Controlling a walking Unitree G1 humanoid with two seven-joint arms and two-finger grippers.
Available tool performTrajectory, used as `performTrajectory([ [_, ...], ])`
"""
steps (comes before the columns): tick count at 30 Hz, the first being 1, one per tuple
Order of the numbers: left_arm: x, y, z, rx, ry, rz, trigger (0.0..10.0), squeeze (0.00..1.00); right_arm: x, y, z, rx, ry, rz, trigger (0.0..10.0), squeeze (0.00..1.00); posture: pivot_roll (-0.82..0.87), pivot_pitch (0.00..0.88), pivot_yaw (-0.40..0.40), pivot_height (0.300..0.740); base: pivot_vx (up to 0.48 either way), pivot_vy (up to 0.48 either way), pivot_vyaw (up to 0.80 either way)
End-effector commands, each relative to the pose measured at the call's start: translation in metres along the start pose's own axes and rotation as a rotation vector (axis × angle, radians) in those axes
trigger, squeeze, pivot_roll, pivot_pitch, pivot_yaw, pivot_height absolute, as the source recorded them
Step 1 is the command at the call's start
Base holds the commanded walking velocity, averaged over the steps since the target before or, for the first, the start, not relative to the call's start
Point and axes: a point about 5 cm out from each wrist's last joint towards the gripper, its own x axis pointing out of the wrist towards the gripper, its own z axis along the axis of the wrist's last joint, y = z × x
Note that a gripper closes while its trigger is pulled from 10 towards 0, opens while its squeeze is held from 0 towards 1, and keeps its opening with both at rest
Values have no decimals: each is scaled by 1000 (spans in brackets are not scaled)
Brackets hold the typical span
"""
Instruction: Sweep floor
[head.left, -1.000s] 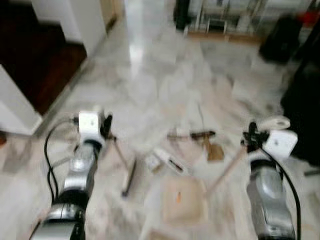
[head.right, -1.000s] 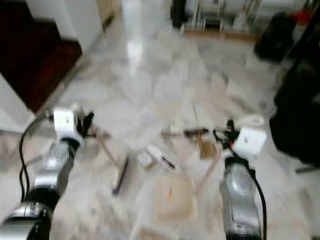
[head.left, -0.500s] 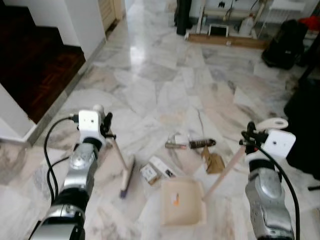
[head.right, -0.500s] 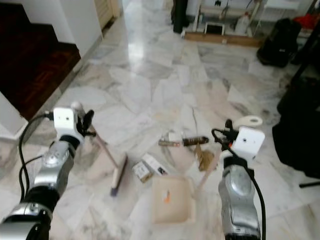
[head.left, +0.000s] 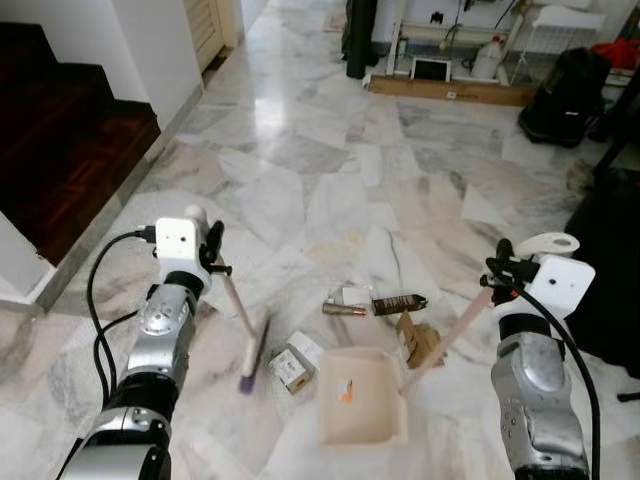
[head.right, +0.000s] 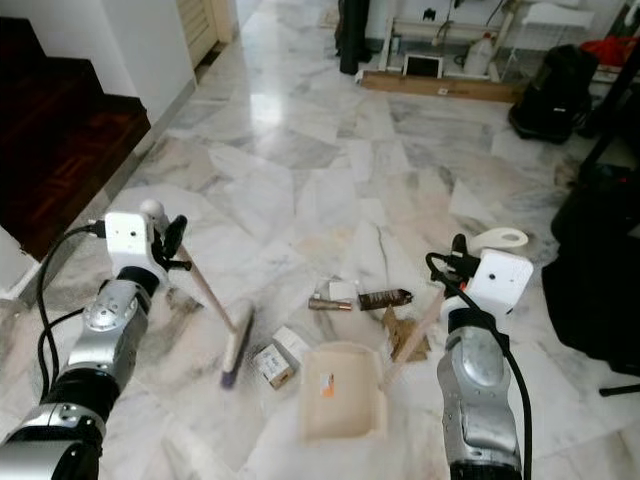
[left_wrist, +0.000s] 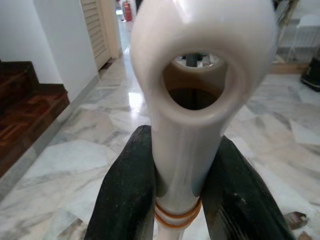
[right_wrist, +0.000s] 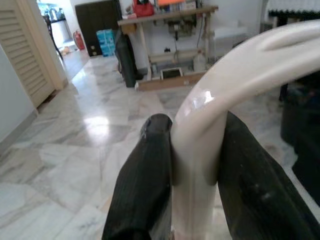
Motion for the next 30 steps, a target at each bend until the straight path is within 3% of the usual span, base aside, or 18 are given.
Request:
performTrajectory([
  [1,2,3,8,2,-40,6,10000,0,2,0,9,14,-41,1,10000,0,33,100,19,740,0,0,0],
  [6,2,3,7,-8,-32,9,10000,0,2,0,9,14,-41,-3,10000,0,33,104,19,740,0,51,0],
  [30,3,4,9,-6,-38,4,10000,0,3,0,10,35,-54,-13,10000,0,41,94,28,740,0,353,0],
])
